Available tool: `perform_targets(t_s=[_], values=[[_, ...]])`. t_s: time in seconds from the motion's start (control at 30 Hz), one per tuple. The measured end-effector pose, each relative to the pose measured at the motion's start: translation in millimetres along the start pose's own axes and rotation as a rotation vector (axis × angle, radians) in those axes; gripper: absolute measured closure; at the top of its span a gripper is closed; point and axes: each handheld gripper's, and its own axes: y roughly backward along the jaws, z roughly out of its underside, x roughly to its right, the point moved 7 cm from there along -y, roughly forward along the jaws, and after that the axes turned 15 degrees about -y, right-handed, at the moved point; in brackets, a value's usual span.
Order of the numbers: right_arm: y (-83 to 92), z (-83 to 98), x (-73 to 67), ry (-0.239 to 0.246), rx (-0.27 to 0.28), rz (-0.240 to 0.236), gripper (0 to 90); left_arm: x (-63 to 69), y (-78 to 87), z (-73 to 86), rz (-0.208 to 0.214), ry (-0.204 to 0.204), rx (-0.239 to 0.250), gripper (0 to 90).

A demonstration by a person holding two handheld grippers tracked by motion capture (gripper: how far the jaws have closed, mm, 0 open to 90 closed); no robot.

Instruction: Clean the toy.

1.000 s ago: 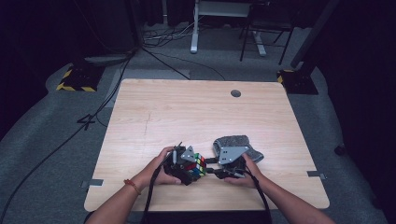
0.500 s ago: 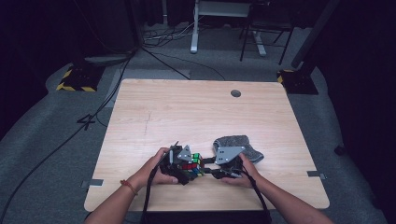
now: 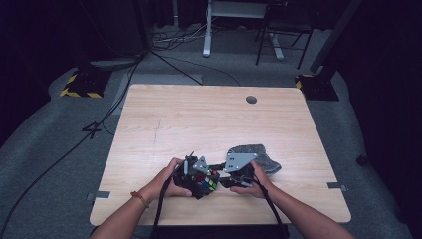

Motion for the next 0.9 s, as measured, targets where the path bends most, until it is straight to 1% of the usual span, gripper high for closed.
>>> perform_targets(t_s=[0.07,0.1,0.17,0.2,0.23,0.27,0.3,0.33,0.37,0.43,0.47,0.53,0.6,0.67,0.73,0.8,0.87,0.9], values=[[-1.4,-0.9,0.5,0.0,-0.004,0.008,65.2,-1.2,0.7,1.5,-0.008,0.012,0.001,12.7],[-1.9,-1.3,1.1,0.0,-0.007,0.013,65.0,-2.2,1.1,2.1,-0.021,0.016,-0.001,12.5],[-4.1,-2.9,2.7,-0.008,-0.007,0.024,63.1,-3.8,2.5,2.0,-0.038,0.025,0.009,13.4],[-5.3,-3.5,3.0,-0.009,-0.012,0.021,60.5,-5.1,3.3,1.7,-0.048,0.033,0.017,16.2],[-8.3,-4.2,2.2,-0.009,-0.026,0.013,59.8,-5.9,3.4,1.8,-0.062,0.038,0.016,17.0],[-11.7,-4.6,1.4,0.002,-0.043,0.016,60.3,-5.8,4.0,2.4,-0.057,0.038,0.013,15.7],[-13.7,-5.0,0.5,0.008,-0.048,0.02,61.0,-6.3,4.5,2.6,-0.05,0.034,0.015,15.8],[-15.3,-5.8,-0.8,0.007,-0.046,0.012,60.9,-4.9,4.6,3.7,-0.022,0.027,0.011,17.8],[-17.7,-6.3,-2.7,0.006,-0.057,-0.001,59.8,-4.7,4.9,4.0,-0.027,0.025,0.016,18.0],[-19.9,-7.2,-4.1,0.007,-0.056,-0.004,54.7,-3.7,5.7,5.0,-0.023,0.028,0.012,18.2],[-20.3,-7.2,-4.3,0.004,-0.055,-0.007,53.4,-4.2,5.6,4.9,-0.025,0.023,0.017,18.3],[-19.9,-6.8,-3.9,-0.004,-0.053,-0.013,52.3,-4.1,6.2,5.5,-0.028,0.026,0.017,18.3],[-17.1,-5.9,-2.2,-0.008,-0.055,-0.009,50.7,-4.8,7.7,6.8,-0.031,0.019,0.01,18.3],[-12.6,-4.8,-0.1,-0.018,-0.051,-0.009,49.6,-5.5,9.5,8.7,-0.049,0.015,-0.004,17.6],[-5.3,-3.5,3.9,-0.023,-0.047,0.001,47.8,-5.6,13.0,10.9,-0.07,0.018,-0.009,15.6],[5.8,-0.8,9.3,-0.026,-0.045,0.013,46.4,-6.0,18.2,14.8,-0.091,0.024,-0.017,15.8],[19.9,4.0,18.2,-0.037,-0.046,0.039,44.2,-6.7,24.2,19.7,-0.113,0.03,-0.021,15.8],[27.8,6.8,23.5,-0.048,-0.044,0.049,43.2,-7.5,28.4,23.2,-0.123,0.041,-0.028,15.8]])
